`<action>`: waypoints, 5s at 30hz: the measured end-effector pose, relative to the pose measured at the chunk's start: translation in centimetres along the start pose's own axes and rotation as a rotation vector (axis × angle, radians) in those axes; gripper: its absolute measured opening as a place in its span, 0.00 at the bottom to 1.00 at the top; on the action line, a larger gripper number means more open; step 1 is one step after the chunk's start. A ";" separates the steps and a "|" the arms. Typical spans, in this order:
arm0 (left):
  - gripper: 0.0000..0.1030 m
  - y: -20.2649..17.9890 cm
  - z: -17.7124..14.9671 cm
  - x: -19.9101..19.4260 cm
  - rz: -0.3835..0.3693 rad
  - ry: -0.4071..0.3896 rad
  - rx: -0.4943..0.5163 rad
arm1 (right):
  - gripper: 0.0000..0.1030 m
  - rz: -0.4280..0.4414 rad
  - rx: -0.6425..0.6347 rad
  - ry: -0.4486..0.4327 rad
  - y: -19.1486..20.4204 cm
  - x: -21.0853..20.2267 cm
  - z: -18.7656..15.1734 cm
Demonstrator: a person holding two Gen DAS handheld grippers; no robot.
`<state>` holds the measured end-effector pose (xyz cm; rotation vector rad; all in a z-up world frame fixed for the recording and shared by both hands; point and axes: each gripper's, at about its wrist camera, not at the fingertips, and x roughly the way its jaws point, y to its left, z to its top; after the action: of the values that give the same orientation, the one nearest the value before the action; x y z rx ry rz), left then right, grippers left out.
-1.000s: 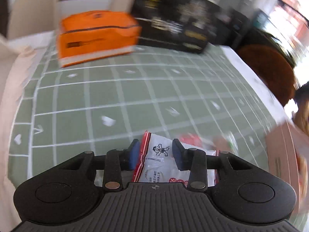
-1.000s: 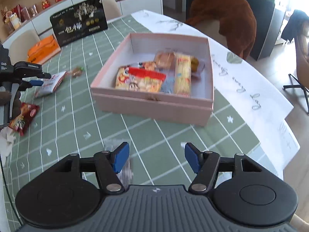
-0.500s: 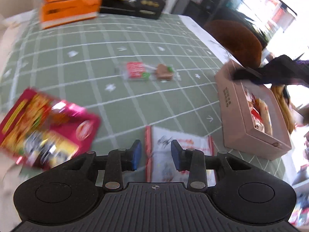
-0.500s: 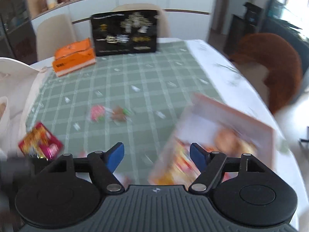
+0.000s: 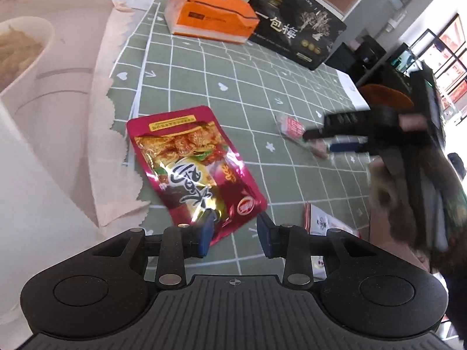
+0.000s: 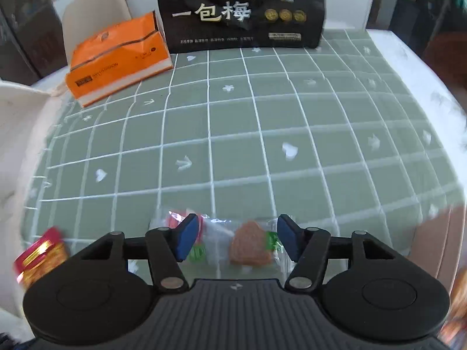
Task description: Organize snacks
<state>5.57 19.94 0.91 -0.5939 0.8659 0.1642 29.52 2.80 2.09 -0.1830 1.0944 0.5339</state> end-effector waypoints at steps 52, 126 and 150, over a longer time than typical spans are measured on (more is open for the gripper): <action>0.35 -8.5 -6.1 0.3 -0.185 0.192 0.225 | 0.35 0.147 -0.006 -0.022 -3.6 -15.7 -16.8; 0.52 -21.5 -17.7 2.4 -0.028 0.161 0.865 | 1.00 -0.273 0.300 -0.095 -13.1 -17.2 -32.5; 0.44 -15.3 -16.3 -0.6 -0.069 0.125 0.631 | 0.60 -0.169 0.134 -0.142 -6.8 -14.7 -27.0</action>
<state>-0.02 -1.67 -0.32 -0.0418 0.9560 -0.2093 6.33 -18.51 1.85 -0.1174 0.9622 0.3162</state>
